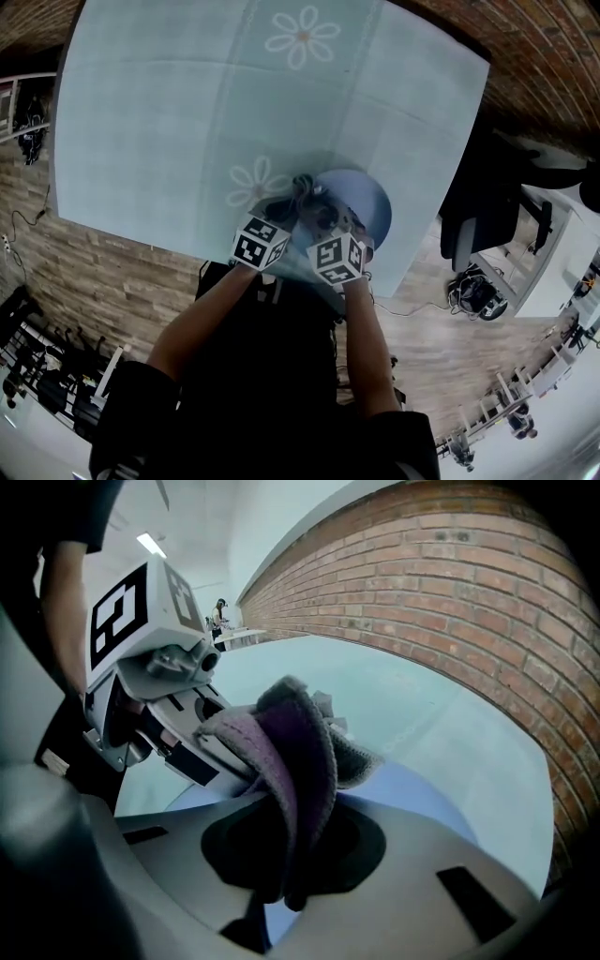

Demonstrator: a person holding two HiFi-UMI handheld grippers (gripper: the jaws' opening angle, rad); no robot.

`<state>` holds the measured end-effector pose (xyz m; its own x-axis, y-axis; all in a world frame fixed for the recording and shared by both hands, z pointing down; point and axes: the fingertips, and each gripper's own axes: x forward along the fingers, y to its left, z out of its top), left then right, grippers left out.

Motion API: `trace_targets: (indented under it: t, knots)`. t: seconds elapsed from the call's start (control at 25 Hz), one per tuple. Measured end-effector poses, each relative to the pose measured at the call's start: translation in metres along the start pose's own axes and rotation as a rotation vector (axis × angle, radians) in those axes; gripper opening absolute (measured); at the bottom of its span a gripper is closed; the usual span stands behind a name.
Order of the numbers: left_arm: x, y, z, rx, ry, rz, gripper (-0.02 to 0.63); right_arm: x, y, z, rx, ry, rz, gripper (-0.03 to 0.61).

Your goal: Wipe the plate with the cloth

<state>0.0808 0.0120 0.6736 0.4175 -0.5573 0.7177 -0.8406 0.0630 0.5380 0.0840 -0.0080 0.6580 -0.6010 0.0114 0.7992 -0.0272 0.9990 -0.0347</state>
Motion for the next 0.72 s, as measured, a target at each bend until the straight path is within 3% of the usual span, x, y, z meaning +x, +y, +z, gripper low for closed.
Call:
trace_targets:
  t: [0.28,0.72]
  knots:
    - [0.0,-0.001,0.002,0.015,0.014,0.008,0.071,0.003,-0.021,0.004,-0.025,0.035,-0.121,0.06]
    - [0.001,0.0,0.001,-0.033,0.013,0.016,0.066,-0.005,-0.07,-0.006,-0.041,0.1,-0.225,0.06]
